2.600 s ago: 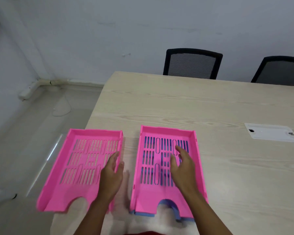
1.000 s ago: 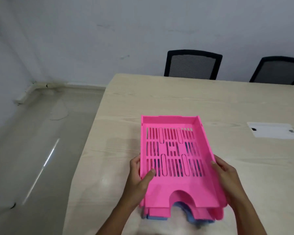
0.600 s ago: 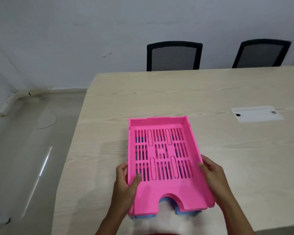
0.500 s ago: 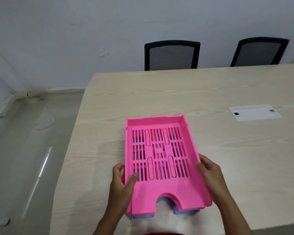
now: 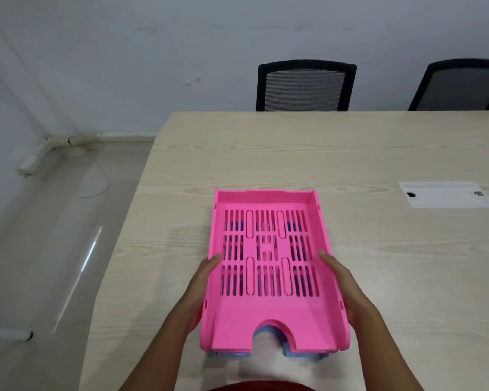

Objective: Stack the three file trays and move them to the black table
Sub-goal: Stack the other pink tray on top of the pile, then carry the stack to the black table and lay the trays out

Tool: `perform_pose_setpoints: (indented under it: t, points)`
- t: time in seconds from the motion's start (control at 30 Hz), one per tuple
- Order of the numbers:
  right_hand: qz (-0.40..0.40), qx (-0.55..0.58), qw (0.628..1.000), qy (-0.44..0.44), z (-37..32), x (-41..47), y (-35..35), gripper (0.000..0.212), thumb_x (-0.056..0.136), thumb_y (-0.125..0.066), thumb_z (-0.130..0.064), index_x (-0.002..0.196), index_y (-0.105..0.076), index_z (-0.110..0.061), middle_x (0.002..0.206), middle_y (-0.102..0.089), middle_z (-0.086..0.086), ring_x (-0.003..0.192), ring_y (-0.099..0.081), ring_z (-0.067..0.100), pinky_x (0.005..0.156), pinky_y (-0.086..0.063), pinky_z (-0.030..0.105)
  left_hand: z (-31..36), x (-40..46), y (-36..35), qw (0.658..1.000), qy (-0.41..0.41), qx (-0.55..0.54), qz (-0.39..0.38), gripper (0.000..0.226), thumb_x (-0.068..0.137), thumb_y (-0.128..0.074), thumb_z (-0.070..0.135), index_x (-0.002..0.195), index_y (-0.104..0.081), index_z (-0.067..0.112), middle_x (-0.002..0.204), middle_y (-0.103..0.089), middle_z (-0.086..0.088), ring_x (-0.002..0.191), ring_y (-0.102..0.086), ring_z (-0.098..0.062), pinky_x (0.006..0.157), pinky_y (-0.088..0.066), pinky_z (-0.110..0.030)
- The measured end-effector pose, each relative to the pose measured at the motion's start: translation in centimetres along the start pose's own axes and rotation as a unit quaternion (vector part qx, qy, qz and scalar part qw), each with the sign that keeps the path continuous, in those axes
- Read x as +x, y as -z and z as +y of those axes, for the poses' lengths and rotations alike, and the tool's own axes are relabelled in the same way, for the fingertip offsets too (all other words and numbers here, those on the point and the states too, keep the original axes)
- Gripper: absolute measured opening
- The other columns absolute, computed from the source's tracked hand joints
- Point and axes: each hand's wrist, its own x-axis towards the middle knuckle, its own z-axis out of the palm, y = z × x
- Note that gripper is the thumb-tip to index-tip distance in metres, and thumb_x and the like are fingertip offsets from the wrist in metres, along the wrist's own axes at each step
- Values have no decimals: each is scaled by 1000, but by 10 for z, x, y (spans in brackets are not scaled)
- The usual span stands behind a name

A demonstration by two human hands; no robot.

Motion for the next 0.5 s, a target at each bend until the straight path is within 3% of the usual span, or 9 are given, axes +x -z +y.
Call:
perform_pose_setpoints:
  t: [0.1,0.3,0.5]
  points:
    - [-25,26,999,0,3,5,2,45,91,-59,-44,119,-70,-10,95,-80,16,74,-78,29,61,-63,36,-5,0,3,1000,-5,-8,-6,64,80,-62,51,131,-59,12,107,-77,-17,90,-74,-33,90,-55,-52]
    - [-42,6,999,14,4,16,6,45,89,-61,-42,118,-71,-10,97,-80,16,77,-77,30,65,-61,39,-12,-4,2,1000,-16,-17,17,64,76,-62,51,127,-62,12,91,-80,-7,77,-76,-25,79,-54,-41]
    - [-88,0,996,12,4,19,-14,38,86,-61,-43,105,-78,-14,92,-81,15,74,-78,29,60,-63,36,-31,-24,22,994,-44,-61,74,55,80,-65,48,124,-68,15,107,-78,-17,94,-75,-36,89,-56,-51]
